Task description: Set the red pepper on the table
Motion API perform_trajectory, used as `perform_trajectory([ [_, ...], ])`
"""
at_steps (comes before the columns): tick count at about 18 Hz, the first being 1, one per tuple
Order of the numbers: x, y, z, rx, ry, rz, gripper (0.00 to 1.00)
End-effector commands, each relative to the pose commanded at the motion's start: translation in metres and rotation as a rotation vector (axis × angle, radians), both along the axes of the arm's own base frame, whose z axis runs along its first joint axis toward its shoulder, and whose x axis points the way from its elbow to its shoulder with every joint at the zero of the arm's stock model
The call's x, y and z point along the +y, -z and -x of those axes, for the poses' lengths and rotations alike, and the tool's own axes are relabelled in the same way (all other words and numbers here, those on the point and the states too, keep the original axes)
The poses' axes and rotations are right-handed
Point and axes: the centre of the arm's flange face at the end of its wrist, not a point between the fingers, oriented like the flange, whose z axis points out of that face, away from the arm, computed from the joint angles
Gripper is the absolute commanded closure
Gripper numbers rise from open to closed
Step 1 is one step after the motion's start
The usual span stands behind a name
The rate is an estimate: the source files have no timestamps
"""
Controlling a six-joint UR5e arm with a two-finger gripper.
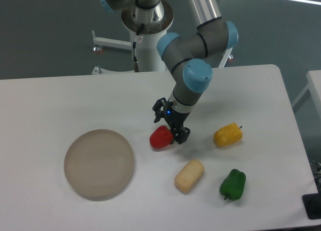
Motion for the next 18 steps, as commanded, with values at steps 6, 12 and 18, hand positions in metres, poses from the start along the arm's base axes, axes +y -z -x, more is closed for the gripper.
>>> perform_trajectory([
  [6, -0.012, -0.018, 0.029, 0.152, -0.009, 0.071, 0.0],
  [12, -0.016, -0.054, 0.087, 0.273, -0.053, 0.07, 0.0],
  [18, 0.011, -0.087, 0.13, 0.395, -0.047, 0.062, 0.0],
])
